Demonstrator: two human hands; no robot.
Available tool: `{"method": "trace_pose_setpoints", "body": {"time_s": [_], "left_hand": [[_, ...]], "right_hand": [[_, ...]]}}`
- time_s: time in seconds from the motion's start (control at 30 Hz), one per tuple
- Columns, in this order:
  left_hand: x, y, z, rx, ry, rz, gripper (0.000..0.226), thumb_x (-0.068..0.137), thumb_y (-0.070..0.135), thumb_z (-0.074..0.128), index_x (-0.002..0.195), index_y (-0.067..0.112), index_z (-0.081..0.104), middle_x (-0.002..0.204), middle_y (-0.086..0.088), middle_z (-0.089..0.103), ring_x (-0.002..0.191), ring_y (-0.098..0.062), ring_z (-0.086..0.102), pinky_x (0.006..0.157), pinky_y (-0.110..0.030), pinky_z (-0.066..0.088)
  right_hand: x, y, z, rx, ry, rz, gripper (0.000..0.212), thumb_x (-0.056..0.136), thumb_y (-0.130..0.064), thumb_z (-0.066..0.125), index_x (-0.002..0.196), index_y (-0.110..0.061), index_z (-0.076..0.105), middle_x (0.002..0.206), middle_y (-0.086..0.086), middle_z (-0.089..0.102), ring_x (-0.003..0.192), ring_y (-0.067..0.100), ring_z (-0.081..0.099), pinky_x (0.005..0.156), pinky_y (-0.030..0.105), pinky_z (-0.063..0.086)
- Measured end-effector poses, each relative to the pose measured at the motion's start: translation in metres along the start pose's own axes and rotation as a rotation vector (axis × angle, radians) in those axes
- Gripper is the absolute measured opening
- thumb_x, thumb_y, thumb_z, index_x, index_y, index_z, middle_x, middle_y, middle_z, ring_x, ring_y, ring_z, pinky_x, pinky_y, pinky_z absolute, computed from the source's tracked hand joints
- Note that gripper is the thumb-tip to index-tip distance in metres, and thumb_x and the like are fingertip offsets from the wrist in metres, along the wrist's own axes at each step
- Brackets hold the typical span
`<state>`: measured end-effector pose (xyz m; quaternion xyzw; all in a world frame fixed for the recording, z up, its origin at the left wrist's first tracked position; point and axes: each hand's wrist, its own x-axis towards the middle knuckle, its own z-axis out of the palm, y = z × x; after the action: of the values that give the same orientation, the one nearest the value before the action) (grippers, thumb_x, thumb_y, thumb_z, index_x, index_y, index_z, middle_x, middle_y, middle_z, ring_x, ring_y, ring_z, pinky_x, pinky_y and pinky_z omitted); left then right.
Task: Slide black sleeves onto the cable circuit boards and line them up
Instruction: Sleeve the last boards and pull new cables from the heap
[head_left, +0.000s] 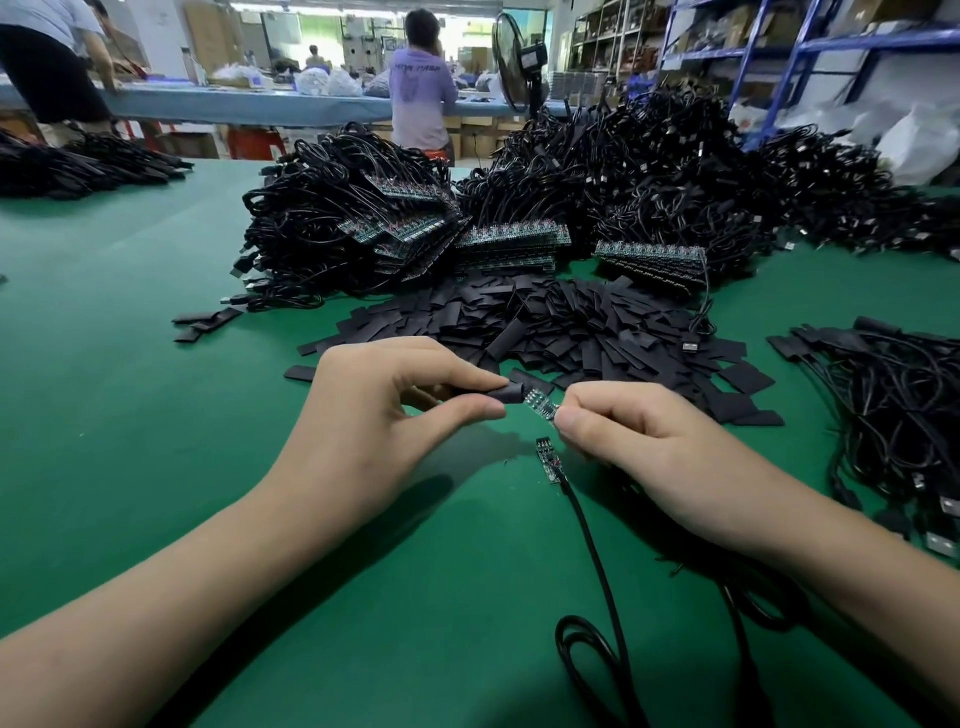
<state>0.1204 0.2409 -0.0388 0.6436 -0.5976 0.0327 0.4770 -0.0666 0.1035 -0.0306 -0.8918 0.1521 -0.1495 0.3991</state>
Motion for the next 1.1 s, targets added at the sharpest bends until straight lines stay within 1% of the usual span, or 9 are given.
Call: {"method": "trace_pose_setpoints", "body": {"time_s": [0.13, 0.2, 0.3, 0.43, 0.63, 0.77, 0.9, 1.0, 1.1], "left_hand": [[0.000, -0.001, -0.001, 0.041, -0.034, 0.047, 0.015, 0.080, 0.031, 0.081, 0.094, 0.027, 0.083, 0.085, 0.015, 0.074, 0.079, -0.008, 0.069, 0.074, -0.018, 0.053], [0.000, -0.002, -0.004, 0.090, -0.068, 0.101, 0.017, 0.081, 0.033, 0.080, 0.097, 0.027, 0.082, 0.088, 0.015, 0.074, 0.078, -0.008, 0.069, 0.075, -0.025, 0.054], [0.001, -0.003, -0.007, 0.147, -0.129, 0.185, 0.019, 0.084, 0.033, 0.077, 0.100, 0.026, 0.082, 0.093, 0.012, 0.072, 0.077, -0.008, 0.068, 0.073, -0.032, 0.056], [0.004, -0.005, -0.007, 0.178, -0.180, 0.264, 0.018, 0.084, 0.023, 0.080, 0.102, 0.021, 0.082, 0.095, 0.009, 0.073, 0.081, -0.007, 0.069, 0.074, -0.028, 0.056], [0.004, -0.010, -0.008, 0.261, -0.145, 0.331, 0.016, 0.087, 0.029, 0.080, 0.103, 0.027, 0.082, 0.096, 0.013, 0.072, 0.083, -0.005, 0.064, 0.075, -0.025, 0.053], [0.005, -0.014, -0.008, 0.338, -0.137, 0.380, 0.018, 0.086, 0.028, 0.080, 0.104, 0.027, 0.081, 0.096, 0.012, 0.071, 0.083, -0.011, 0.062, 0.076, -0.029, 0.051], [0.002, -0.011, -0.006, 0.231, -0.157, 0.329, 0.019, 0.090, 0.035, 0.078, 0.106, 0.025, 0.080, 0.097, 0.012, 0.070, 0.086, -0.005, 0.065, 0.077, -0.029, 0.054], [0.000, -0.008, -0.003, 0.180, -0.192, 0.321, 0.020, 0.091, 0.033, 0.076, 0.107, 0.022, 0.080, 0.098, 0.010, 0.070, 0.087, -0.005, 0.067, 0.076, -0.031, 0.056], [-0.001, -0.003, 0.001, 0.174, -0.204, 0.338, 0.019, 0.090, 0.032, 0.078, 0.106, 0.023, 0.079, 0.096, 0.011, 0.070, 0.087, -0.003, 0.065, 0.075, -0.029, 0.055]], "right_hand": [[-0.002, -0.003, -0.001, -0.042, -0.034, -0.001, 0.041, 0.106, -0.030, 0.052, 0.069, -0.016, 0.042, 0.064, -0.008, 0.034, 0.059, 0.007, 0.032, 0.058, 0.033, 0.026], [-0.003, -0.005, -0.002, -0.073, -0.058, -0.012, 0.039, 0.105, -0.030, 0.052, 0.070, -0.013, 0.045, 0.065, -0.007, 0.035, 0.062, 0.008, 0.034, 0.060, 0.035, 0.028], [-0.004, -0.006, -0.003, -0.146, -0.090, -0.025, 0.037, 0.104, -0.030, 0.053, 0.073, -0.010, 0.049, 0.065, -0.005, 0.037, 0.061, 0.005, 0.034, 0.058, 0.029, 0.028], [-0.004, -0.007, -0.003, -0.185, -0.085, -0.013, 0.036, 0.103, -0.032, 0.055, 0.072, -0.013, 0.051, 0.063, -0.006, 0.037, 0.059, 0.004, 0.033, 0.056, 0.025, 0.029], [-0.003, -0.004, -0.006, -0.119, -0.066, 0.041, 0.039, 0.103, -0.035, 0.052, 0.071, -0.014, 0.046, 0.064, -0.008, 0.034, 0.059, 0.006, 0.031, 0.056, 0.029, 0.025], [-0.002, -0.003, -0.005, -0.119, -0.056, 0.045, 0.040, 0.104, -0.035, 0.051, 0.070, -0.015, 0.044, 0.063, -0.009, 0.033, 0.058, 0.005, 0.031, 0.056, 0.028, 0.025], [-0.003, -0.002, -0.004, -0.157, -0.059, 0.013, 0.037, 0.102, -0.036, 0.052, 0.071, -0.017, 0.049, 0.064, -0.009, 0.036, 0.060, 0.005, 0.033, 0.057, 0.028, 0.027], [-0.003, -0.003, -0.002, -0.119, -0.074, -0.005, 0.035, 0.103, -0.035, 0.053, 0.072, -0.020, 0.052, 0.064, -0.006, 0.038, 0.060, 0.006, 0.034, 0.057, 0.027, 0.028], [-0.004, -0.003, 0.002, -0.074, -0.080, -0.033, 0.033, 0.103, -0.035, 0.055, 0.072, -0.025, 0.058, 0.067, 0.007, 0.049, 0.062, 0.018, 0.042, 0.060, 0.036, 0.034]]}}
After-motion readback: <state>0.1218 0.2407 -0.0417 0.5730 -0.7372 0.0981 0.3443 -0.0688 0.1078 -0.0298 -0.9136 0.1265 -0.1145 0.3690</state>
